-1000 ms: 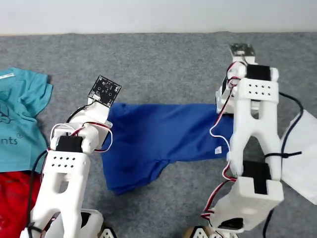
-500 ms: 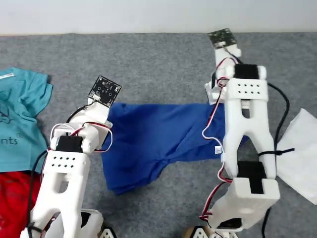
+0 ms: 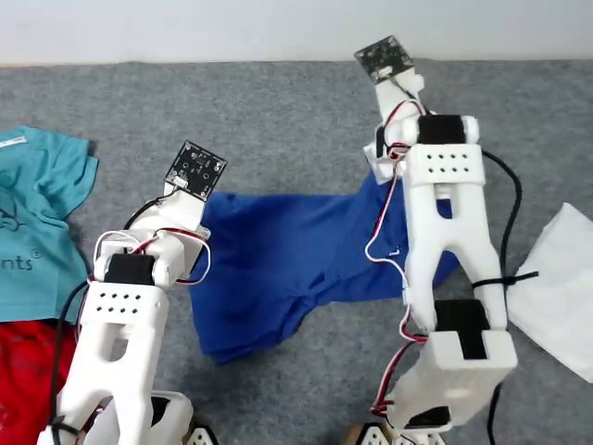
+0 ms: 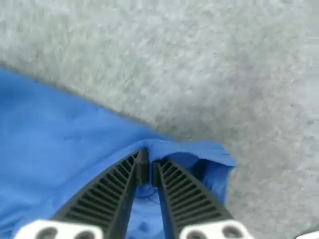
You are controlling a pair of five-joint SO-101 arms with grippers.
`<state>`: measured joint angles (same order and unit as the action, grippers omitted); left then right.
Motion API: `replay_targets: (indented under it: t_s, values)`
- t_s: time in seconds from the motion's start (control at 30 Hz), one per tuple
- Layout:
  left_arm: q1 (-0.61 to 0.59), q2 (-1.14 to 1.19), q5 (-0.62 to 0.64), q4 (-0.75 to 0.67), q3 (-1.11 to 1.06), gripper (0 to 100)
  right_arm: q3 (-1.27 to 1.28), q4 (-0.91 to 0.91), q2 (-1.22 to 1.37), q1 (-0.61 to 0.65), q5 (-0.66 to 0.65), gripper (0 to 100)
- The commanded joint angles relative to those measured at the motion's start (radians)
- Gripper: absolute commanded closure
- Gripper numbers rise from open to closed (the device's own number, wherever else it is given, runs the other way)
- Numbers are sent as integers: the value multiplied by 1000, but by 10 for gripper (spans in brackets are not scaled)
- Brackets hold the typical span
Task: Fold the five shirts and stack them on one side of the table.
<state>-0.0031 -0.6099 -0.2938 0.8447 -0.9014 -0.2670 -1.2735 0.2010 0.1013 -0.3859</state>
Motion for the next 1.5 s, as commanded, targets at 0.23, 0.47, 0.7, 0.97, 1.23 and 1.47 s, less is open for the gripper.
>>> replay_targets:
  t_s: [0.23, 0.47, 0.7, 0.97, 1.23, 1.47]
  values:
    - [-3, -18, 9, 6, 44, 997, -61, -74, -196, 12, 94, 689]
    - [-3, -20, 9, 6, 50, 997, -58, -239, -262, -8, 95, 733]
    - [-3, -20, 9, 5, 50, 997, 14, -366, -223, -143, 94, 910]
    - [-3, -20, 9, 6, 50, 997, 97, -348, -38, -348, 95, 873]
    - [-2, -20, 9, 6, 50, 997, 95, -262, 199, -438, 91, 909]
    - [2, -20, 9, 8, 50, 997, 95, -205, 302, -414, 98, 913]
